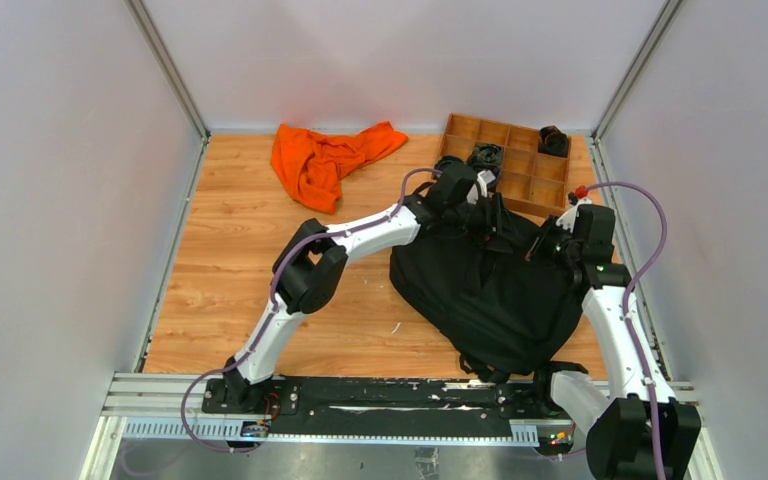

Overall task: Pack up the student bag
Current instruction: Zip the student bag at the center of the board.

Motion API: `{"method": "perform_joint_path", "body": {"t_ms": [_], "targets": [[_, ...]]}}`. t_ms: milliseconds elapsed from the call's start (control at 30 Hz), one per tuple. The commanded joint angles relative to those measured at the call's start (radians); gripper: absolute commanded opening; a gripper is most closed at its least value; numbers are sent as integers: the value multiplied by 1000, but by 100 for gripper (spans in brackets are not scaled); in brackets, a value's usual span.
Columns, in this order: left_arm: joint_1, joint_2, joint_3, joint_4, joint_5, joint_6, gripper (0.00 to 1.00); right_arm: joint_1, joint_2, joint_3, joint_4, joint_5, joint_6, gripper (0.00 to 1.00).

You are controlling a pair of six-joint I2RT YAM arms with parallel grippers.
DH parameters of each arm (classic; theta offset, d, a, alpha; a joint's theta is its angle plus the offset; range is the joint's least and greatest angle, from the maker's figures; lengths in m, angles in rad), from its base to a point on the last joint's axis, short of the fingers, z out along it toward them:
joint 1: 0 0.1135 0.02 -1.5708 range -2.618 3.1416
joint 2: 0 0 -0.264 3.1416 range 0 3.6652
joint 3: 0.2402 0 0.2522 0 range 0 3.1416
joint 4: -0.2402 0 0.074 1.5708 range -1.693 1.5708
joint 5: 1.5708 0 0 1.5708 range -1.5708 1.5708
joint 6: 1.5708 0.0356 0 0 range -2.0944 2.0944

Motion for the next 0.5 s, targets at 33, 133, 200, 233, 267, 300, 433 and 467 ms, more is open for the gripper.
{"method": "perform_joint_path", "body": {"t_ms": [33, 133, 200, 233, 267, 300, 433, 467], "targets": [[-1, 74, 33, 98, 6, -73, 52, -1, -7, -6, 11, -83, -9, 0], [-1, 85, 41, 85, -6, -73, 48, -1, -10, -6, 8, -85, -14, 0], [-1, 102, 58, 83, -4, -81, 43, -1, -9, -5, 7, -92, -13, 0], [-1, 111, 66, 97, 3, -91, 40, -1, -6, -3, 6, -97, -14, 0], [-1, 119, 75, 109, 8, -103, 34, -1, -4, 0, 2, -104, -16, 0], [-1, 125, 83, 113, 11, -110, 27, -1, -2, 4, -4, -110, -18, 0], [0, 118, 81, 110, 12, -100, 0, -2, -23, 42, -62, -78, -34, 29], [1, 110, 65, 116, 12, -100, 0, -3, -39, 53, -75, -51, -37, 37]]}}
